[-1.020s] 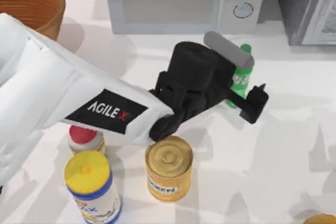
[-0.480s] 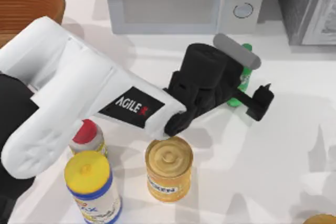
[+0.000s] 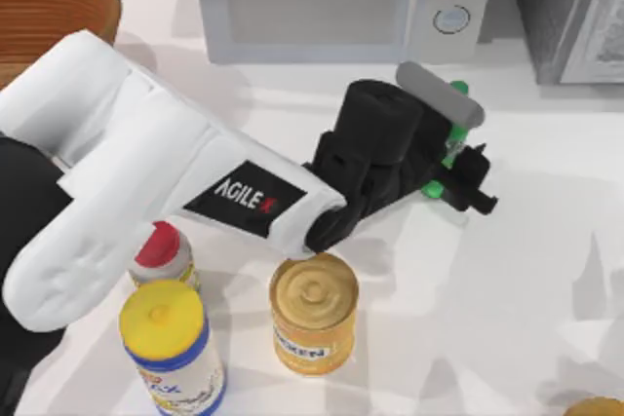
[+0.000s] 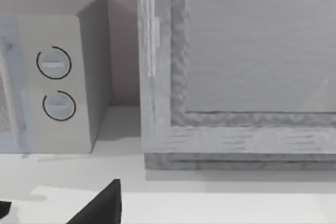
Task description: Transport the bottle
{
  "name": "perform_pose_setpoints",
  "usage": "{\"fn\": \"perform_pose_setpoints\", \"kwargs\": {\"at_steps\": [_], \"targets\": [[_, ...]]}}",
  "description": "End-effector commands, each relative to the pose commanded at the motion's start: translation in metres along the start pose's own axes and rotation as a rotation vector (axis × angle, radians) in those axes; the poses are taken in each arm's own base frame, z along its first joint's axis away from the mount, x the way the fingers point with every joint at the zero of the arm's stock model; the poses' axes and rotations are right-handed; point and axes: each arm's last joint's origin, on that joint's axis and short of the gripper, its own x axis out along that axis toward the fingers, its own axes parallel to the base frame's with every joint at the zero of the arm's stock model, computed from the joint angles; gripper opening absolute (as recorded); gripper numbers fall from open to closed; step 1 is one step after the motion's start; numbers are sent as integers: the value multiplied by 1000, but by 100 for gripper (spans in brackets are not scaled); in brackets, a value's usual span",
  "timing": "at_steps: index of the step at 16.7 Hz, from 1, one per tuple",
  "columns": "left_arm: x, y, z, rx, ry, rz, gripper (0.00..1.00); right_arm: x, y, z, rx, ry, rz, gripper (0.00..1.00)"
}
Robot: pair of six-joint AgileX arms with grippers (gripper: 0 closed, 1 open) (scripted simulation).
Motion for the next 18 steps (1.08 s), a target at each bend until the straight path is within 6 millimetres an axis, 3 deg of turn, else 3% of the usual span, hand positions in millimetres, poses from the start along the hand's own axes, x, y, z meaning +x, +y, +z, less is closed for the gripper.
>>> {"fn": "perform_pose_setpoints", "kwargs": {"at_steps": [5,15,18], "targets": [[0,0,0,0,0,0,2,0,0,0,0,0,0,100],[-1,-1,1,1,-2,1,0,0,0,0,0,0,0,100],[-17,13,12,-20,-41,85,0,0,0,0,0,0,0,100]]}}
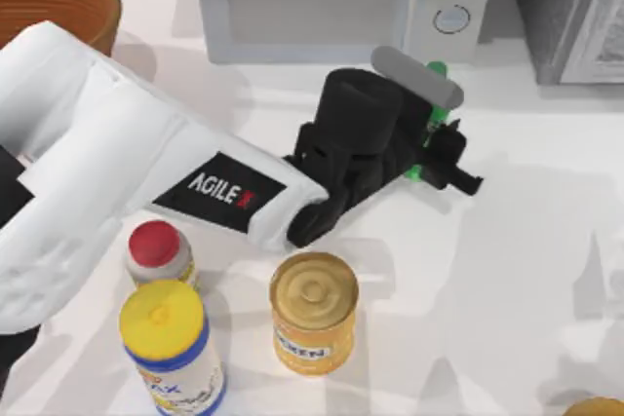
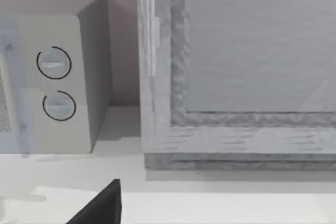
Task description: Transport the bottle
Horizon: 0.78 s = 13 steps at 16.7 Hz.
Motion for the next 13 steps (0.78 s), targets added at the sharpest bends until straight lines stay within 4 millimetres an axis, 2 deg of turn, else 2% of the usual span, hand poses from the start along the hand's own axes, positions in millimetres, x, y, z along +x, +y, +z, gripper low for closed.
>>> {"fn": "perform_pose_setpoints", "kwargs": {"at_steps": [2,4,7,10,13], "targets": [[-23,21,8,-36,-32,113,0,0,0,0,0,0,0,100],[-55,47,12,-86,-57,252,0,0,0,0,0,0,0,100],[-113,80,-2,-165,-50,451,0,0,0,0,0,0,0,100],[-164,98,-24,-228,-16,590,0,0,0,0,0,0,0,100],[-190,102,-38,-261,12,645,0,0,0,0,0,0,0,100]]}}
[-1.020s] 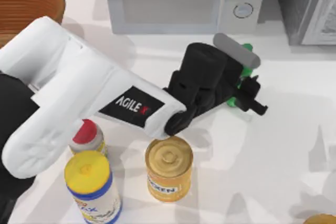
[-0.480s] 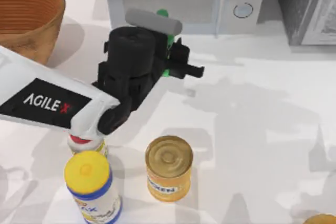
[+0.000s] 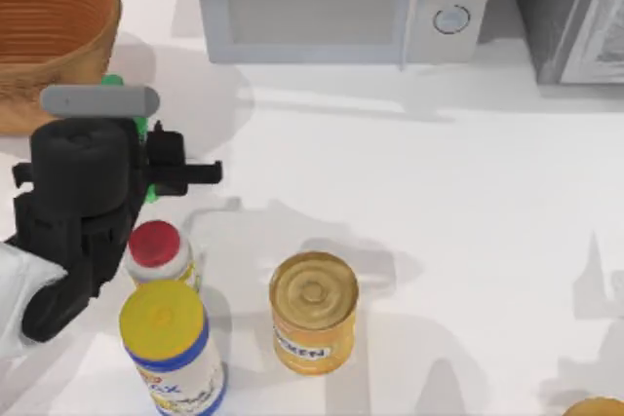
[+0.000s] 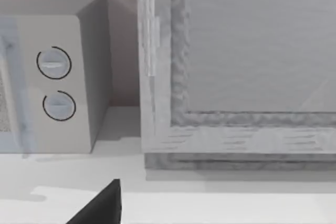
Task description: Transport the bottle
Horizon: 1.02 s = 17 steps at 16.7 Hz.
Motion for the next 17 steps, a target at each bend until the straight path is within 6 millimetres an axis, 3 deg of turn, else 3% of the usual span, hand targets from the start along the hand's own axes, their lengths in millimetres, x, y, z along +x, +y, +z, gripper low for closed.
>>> {"fn": "perform_pose_setpoints", "kwargs": {"at_steps": [9,14,17], "targets": [[2,6,4,-33,-47,-2,0,0,0,0,0,0,0,100],[30,12,16,-95,-159,2,0,0,0,0,0,0,0,100],[49,12,1,-77,-116,19,0,0,0,0,0,0,0,100]]}}
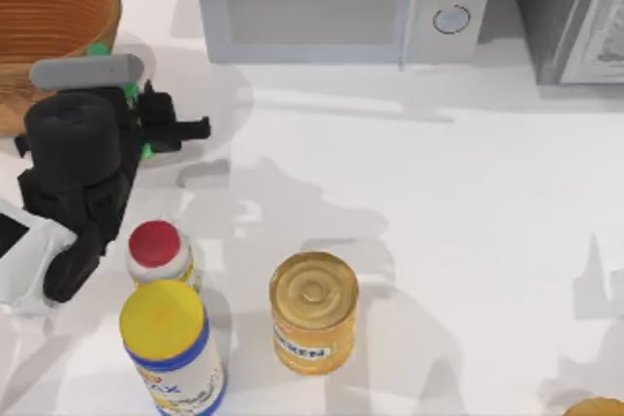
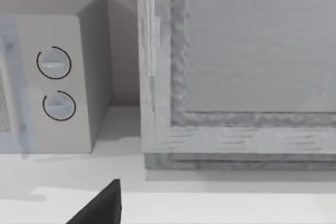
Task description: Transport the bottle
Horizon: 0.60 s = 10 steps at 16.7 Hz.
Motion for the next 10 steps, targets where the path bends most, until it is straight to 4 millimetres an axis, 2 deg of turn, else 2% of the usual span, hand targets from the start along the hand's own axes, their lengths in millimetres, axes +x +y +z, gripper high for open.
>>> {"fn": "perform_pose_setpoints", "kwargs": {"at_steps": [4,8,10], "targets": [[3,-6,-32,72,118,-11,0,0,0,0,0,0,0,100],[3,-6,-33,76,123,-12,0,0,0,0,0,0,0,100],[3,-6,-33,76,123,-12,15,0,0,0,0,0,0,100]]}}
